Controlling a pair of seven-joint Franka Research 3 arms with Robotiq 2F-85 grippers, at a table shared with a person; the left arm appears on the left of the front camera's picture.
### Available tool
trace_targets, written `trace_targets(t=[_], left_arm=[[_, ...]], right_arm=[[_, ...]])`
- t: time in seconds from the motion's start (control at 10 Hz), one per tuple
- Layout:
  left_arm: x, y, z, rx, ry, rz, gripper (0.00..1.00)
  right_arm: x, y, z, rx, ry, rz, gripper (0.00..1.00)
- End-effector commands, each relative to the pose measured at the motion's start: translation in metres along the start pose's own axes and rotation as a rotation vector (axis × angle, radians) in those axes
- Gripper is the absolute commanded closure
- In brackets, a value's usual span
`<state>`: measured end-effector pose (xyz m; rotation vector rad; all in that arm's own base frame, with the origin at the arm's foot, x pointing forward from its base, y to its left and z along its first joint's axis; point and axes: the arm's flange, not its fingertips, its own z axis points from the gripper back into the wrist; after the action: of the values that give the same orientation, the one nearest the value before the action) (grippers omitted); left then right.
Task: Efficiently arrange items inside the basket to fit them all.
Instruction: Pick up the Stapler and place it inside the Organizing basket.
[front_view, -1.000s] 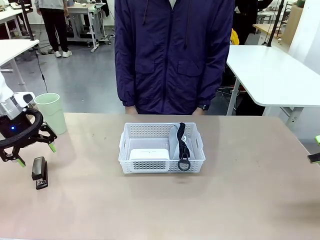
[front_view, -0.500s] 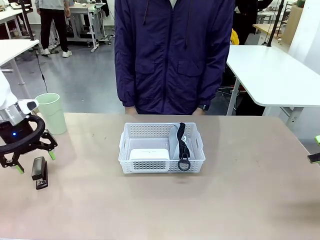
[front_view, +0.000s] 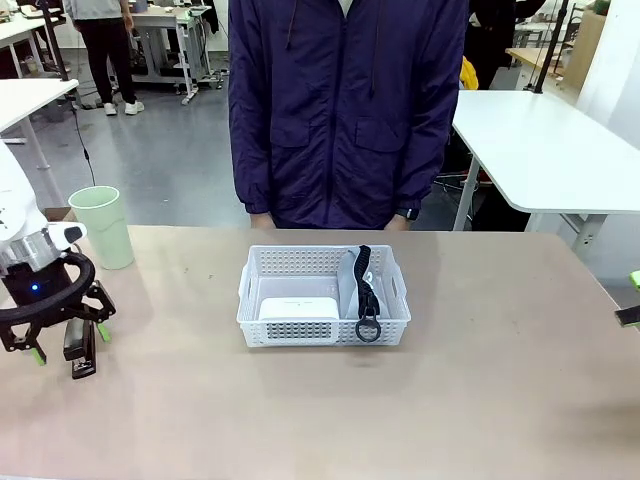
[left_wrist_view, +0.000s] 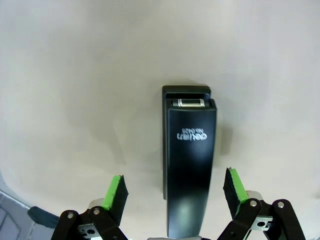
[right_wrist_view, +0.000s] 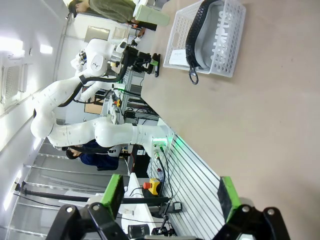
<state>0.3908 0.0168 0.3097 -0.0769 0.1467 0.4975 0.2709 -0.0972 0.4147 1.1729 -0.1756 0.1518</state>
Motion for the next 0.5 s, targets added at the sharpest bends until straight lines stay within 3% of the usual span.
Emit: trace_targets(t=[0.0, 0.4], left_arm=[[-0.0046, 0.0071, -0.0189, 0.025, 0.009, -0.017, 0.00], [-0.0044, 0.0066, -0.0216, -0.005, -0.014, -0.065, 0.00]], right_arm=[[-0.0027, -0.0003, 0.0019, -0.003, 0.010, 0.015, 0.00], [-0.0027, -0.0003, 0.0019, -0.003, 0.010, 0.015, 0.00]])
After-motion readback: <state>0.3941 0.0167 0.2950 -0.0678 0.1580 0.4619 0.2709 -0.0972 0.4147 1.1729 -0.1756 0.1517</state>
